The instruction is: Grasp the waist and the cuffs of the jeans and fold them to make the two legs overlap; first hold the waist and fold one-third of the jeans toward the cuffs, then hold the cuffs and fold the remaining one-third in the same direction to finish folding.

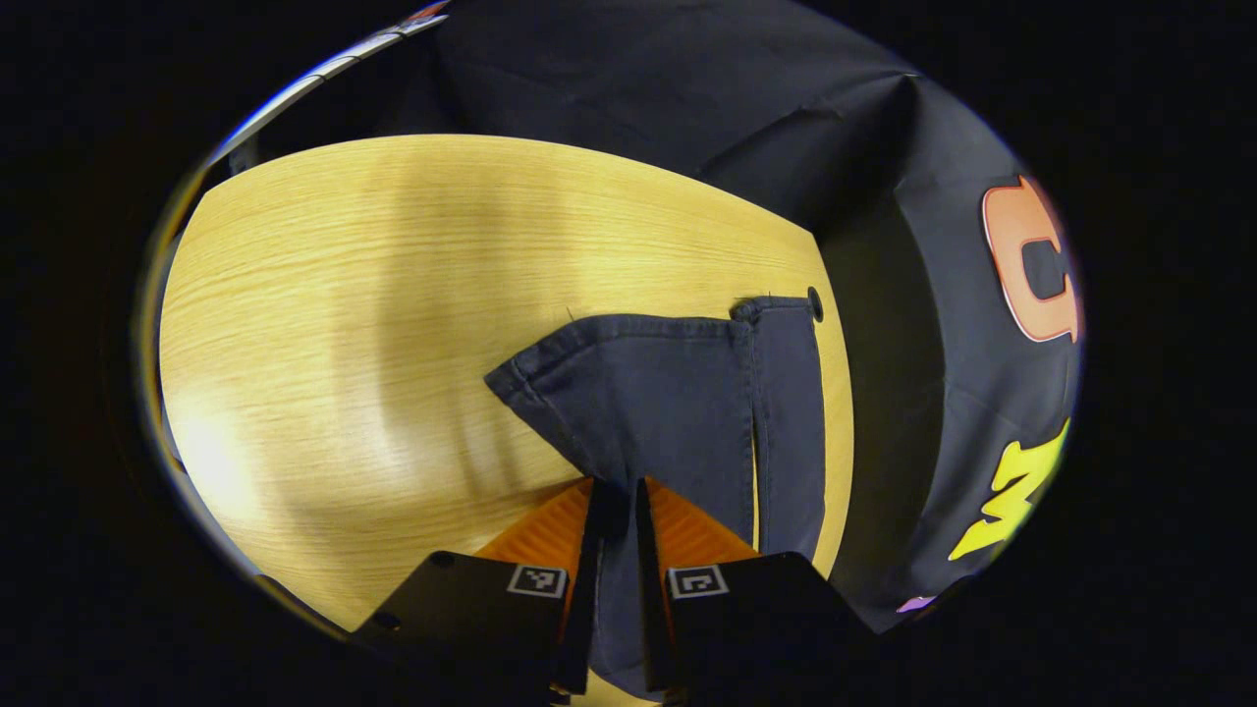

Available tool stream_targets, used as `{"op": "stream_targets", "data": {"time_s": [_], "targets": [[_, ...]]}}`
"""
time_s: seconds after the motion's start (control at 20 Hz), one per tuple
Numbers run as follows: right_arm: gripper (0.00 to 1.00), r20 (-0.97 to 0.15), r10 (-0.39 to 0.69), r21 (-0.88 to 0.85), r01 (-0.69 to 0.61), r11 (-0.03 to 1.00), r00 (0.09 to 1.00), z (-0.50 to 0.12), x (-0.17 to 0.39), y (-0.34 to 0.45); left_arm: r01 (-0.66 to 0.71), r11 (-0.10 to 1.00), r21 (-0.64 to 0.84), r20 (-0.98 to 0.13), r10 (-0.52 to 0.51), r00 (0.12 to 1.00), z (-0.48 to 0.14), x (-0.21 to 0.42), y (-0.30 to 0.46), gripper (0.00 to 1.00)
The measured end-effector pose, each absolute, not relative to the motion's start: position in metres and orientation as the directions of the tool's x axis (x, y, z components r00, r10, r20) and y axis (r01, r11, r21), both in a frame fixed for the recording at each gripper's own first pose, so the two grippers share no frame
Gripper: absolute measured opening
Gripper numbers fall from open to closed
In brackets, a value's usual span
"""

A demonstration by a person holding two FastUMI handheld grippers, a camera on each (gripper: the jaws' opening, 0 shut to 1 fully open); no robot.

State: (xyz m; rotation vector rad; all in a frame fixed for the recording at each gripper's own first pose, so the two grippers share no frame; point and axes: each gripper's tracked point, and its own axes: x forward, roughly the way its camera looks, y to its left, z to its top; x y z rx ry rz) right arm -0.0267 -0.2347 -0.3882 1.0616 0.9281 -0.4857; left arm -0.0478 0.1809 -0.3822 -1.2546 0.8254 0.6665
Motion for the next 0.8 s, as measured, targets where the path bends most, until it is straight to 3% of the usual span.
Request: {"op": "stream_targets", "data": {"time_s": [0.05,0.1,0.2,0.3,0.35,0.5,0.6,0.8], "targets": [[0.92,-0.837,0.084,0.517,0.732,0.443,0.541,-0.388,-0.022,-0.233,-0.818,0.202,-0.539,-0.836,-0.01,0.548,-0.382,-0.047,0.181,0.22],[0.97,-0.84,0.081,0.51,0.73,0.454,0.537,-0.392,-0.018,-0.232,-0.819,0.204,-0.536,-0.838,-0.015,0.545,-0.381,-0.047,0.181,0.19],[0.98,-0.851,0.074,0.488,0.73,0.478,0.52,-0.395,-0.011,-0.23,-0.821,0.213,-0.53,-0.843,-0.02,0.538,-0.383,-0.043,0.178,0.17],[0.92,-0.875,0.054,0.439,0.742,0.506,0.481,-0.399,-0.004,-0.228,-0.823,0.225,-0.521,-0.847,-0.021,0.531,-0.384,-0.041,0.178,0.15],[0.96,-0.89,0.038,0.409,0.76,0.505,0.454,-0.4,-0.001,-0.228,-0.825,0.23,-0.517,-0.85,-0.023,0.526,-0.383,-0.042,0.178,0.15],[0.91,-0.921,-0.008,0.338,0.811,0.478,0.389,-0.409,0.002,-0.233,-0.828,0.231,-0.512,-0.854,-0.029,0.52,-0.382,-0.041,0.177,0.12],[0.63,-0.928,-0.018,0.325,0.832,0.451,0.372,-0.415,0.001,-0.237,-0.83,0.22,-0.513,-0.854,-0.038,0.518,-0.383,-0.041,0.176,0.11],[0.16,-0.917,0.078,0.39,0.841,0.374,0.39,-0.418,0.011,-0.24,-0.824,0.187,-0.535,-0.844,-0.071,0.531,-0.373,-0.036,0.17,0.08]]}}
